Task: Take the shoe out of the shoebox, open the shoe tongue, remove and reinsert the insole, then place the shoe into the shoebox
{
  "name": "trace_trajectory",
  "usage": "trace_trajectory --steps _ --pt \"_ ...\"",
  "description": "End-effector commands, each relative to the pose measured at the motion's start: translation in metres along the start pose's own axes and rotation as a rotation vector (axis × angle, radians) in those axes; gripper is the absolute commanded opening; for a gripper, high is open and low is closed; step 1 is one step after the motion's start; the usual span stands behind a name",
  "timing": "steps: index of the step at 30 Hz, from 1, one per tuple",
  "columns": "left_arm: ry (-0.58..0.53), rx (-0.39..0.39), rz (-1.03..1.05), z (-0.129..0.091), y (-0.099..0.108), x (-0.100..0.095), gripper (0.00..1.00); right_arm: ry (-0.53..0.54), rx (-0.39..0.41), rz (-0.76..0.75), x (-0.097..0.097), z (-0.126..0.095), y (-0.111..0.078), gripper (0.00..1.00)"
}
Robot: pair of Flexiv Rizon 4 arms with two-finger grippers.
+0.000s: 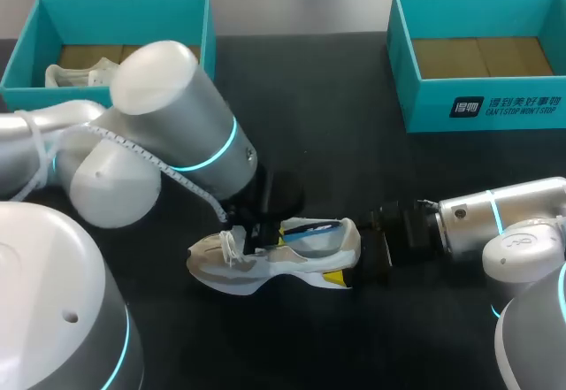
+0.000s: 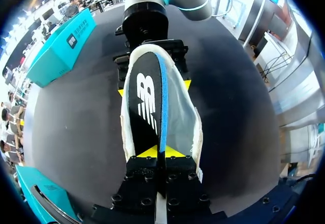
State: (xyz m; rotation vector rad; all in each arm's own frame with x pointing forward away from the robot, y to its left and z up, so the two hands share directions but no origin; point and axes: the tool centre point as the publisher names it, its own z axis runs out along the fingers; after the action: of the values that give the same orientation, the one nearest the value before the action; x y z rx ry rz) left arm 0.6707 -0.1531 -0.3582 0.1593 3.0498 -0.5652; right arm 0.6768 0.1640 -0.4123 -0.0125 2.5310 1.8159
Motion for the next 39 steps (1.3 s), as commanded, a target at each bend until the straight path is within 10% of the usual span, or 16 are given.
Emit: trace_trajectory --steps 1,39 --pt "-0.015 0.062 -0.01 -0.002 0.008 0.003 0.0 0.0 0.006 0.0 0.001 0.001 0.001 0.0" --pt "-0.135 0.149 -0.021 -0.012 -0.069 -0.019 0.0 0.0 0.006 0.0 0.001 0.001 0.001 0.0"
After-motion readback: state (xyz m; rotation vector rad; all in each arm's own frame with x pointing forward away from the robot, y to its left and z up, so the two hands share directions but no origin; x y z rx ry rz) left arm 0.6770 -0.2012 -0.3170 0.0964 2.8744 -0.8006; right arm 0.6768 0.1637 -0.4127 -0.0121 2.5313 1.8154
